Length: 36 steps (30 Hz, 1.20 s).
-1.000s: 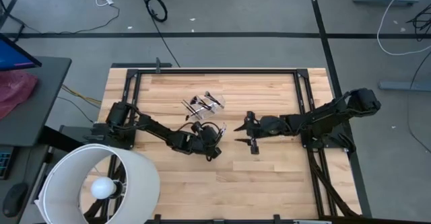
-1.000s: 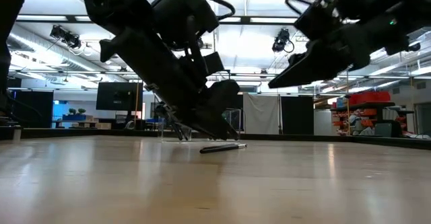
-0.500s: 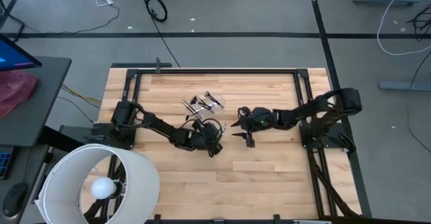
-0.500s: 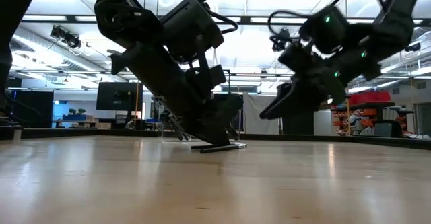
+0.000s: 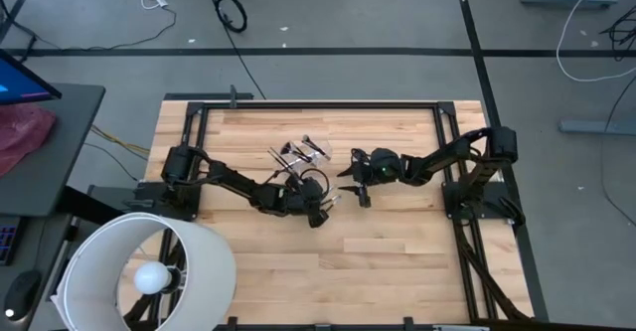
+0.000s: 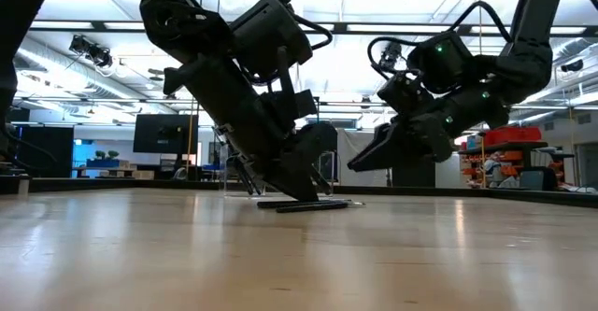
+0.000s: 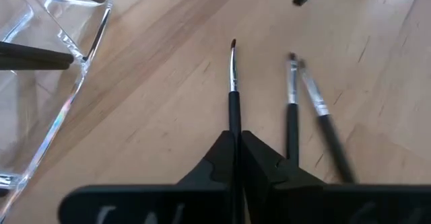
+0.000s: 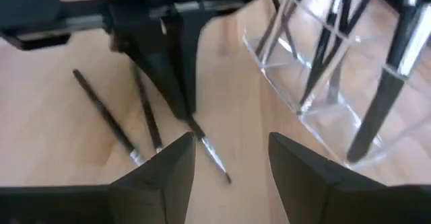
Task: Put items in baskets/containers
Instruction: Put the black eyeshadow brush into the transparent organizer
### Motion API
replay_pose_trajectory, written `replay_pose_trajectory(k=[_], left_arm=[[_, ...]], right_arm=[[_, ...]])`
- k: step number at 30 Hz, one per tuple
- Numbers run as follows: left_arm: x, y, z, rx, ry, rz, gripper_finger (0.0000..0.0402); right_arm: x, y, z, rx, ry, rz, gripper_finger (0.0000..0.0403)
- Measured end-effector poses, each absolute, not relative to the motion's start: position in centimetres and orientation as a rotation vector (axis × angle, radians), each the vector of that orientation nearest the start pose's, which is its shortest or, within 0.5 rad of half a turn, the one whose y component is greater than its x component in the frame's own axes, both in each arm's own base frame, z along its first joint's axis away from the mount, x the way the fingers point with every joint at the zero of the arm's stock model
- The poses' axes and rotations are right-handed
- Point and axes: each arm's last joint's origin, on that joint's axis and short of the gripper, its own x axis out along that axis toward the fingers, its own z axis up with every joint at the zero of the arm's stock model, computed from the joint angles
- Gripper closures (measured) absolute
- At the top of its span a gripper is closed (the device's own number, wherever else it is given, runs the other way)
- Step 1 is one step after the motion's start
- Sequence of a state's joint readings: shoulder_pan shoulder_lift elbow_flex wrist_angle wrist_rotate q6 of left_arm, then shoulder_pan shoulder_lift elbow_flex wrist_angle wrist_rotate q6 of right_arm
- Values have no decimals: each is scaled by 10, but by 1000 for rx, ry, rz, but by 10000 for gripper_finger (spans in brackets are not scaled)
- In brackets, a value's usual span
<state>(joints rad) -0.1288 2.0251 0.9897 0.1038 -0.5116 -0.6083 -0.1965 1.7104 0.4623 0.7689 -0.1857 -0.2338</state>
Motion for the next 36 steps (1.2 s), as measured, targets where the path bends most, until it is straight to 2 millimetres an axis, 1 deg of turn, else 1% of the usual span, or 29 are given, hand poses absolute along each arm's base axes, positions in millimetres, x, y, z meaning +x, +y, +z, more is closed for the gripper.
replay_pose_trajectory(k=[4, 7, 10, 13, 16, 22, 27, 29, 31, 36], left_arm=[[367, -31, 86, -266, 743, 609, 384], [367, -30, 85, -244, 736, 611, 387], [369, -30, 86, -236, 708, 603, 392], [373, -29, 88, -225, 674, 590, 389], [374, -29, 89, -213, 662, 568, 385], [375, -30, 90, -211, 661, 559, 392], [375, -30, 90, -133, 682, 525, 383], [375, -30, 90, -128, 683, 523, 382], [375, -29, 90, -125, 680, 532, 381], [375, -27, 90, -108, 669, 571, 375]], right_arm=[[273, -56, 109, -92, 444, 143, 211], [272, -61, 107, -81, 449, 145, 211], [272, -64, 98, -82, 475, 148, 211], [272, -67, 83, -75, 512, 175, 211], [279, -72, 75, -103, 492, 181, 211], [292, -84, 62, -68, 480, 253, 211], [297, -95, 48, -41, 475, 300, 213], [296, -99, 43, -15, 474, 326, 224], [294, -102, 40, -4, 475, 337, 244], [292, -105, 35, -63, 469, 355, 327]])
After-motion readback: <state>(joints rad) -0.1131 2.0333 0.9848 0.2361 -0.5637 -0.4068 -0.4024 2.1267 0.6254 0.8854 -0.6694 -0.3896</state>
